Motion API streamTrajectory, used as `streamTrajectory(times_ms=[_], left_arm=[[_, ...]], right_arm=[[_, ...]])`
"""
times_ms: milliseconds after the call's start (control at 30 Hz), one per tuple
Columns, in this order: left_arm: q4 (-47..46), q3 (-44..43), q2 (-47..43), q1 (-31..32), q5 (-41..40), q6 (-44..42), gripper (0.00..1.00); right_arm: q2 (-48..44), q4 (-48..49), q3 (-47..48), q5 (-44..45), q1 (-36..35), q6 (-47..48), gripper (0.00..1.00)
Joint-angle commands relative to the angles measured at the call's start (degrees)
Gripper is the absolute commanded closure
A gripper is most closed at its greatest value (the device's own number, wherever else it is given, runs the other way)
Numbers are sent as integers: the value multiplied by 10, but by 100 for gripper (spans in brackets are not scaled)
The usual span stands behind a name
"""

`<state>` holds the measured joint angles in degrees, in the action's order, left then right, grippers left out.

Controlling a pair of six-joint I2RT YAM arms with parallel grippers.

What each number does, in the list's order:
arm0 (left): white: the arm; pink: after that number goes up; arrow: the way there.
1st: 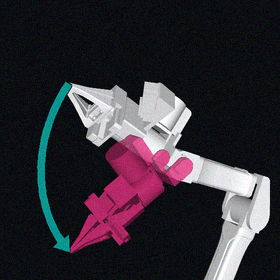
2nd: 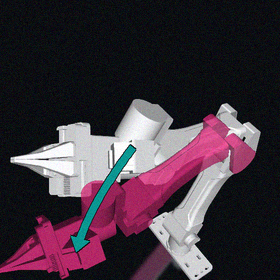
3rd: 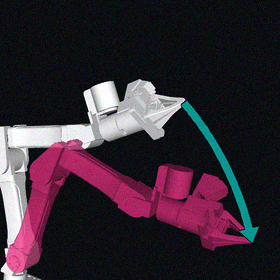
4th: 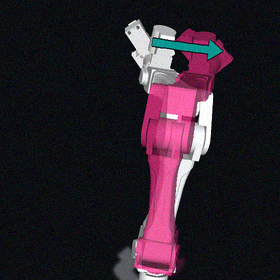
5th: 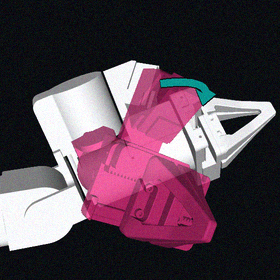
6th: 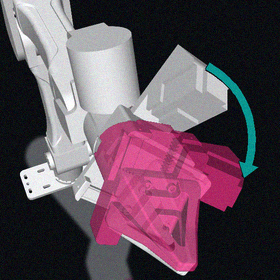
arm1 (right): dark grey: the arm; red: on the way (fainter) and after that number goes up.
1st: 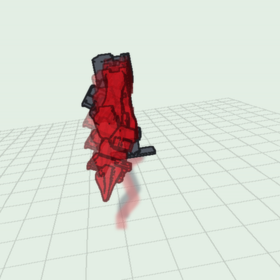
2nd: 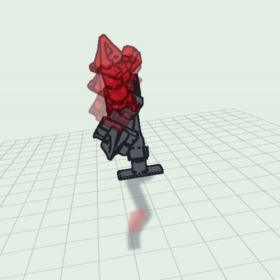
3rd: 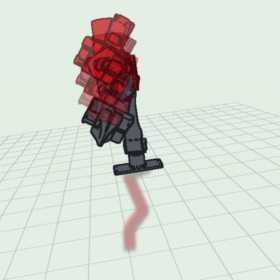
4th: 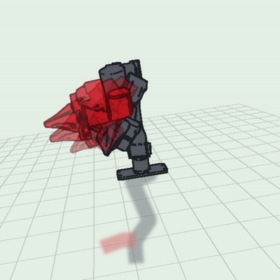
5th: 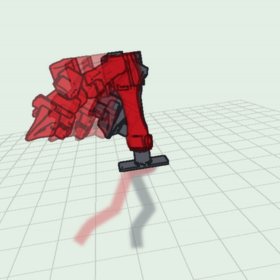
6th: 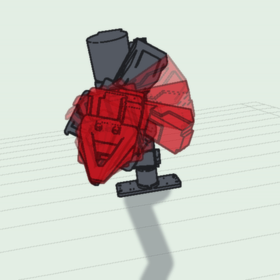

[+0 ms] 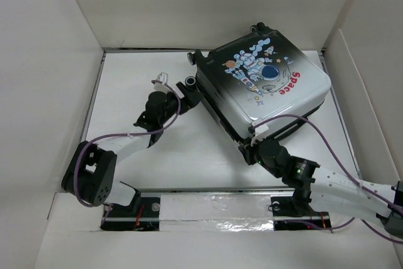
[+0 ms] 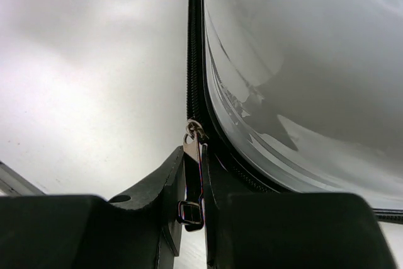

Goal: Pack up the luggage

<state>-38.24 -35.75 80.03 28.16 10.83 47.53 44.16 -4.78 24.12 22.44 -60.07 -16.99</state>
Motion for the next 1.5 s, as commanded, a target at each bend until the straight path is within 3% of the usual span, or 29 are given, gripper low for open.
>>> streamTrajectory(times_ms=[0, 200, 300, 533, 900, 1200, 1300, 1333, 1367, 1467], left_arm=[[-30, -61, 1, -36, 10, 53, 20], [24, -234, 140, -94, 26, 59, 17], [47, -318, 199, -94, 24, 51, 10], [183, -537, 337, -100, 22, 42, 9], [208, -652, 435, -100, 26, 80, 14], [149, -661, 459, -87, 60, 139, 36], [111, -624, 441, -82, 60, 152, 66], [83, -593, 434, -88, 62, 157, 88], [66, -575, 427, -88, 69, 165, 98], [-15, -491, 393, -103, 80, 191, 100]], right_arm=[[-3, 127, 24, -58, -17, -23, 100], [-12, 134, 8, -71, -17, -27, 100], [-16, 141, 1, -80, -17, -23, 100], [-3, 149, 0, -106, -17, -23, 100], [-15, 143, -10, -108, -17, -28, 100], [-30, 132, -12, -92, -17, -32, 100], [-27, 122, -5, -87, -17, -28, 100], [-26, 117, -3, -84, -17, -28, 100], [-27, 113, -2, -83, -17, -27, 100], [-32, 104, 1, -83, -10, -22, 100]])
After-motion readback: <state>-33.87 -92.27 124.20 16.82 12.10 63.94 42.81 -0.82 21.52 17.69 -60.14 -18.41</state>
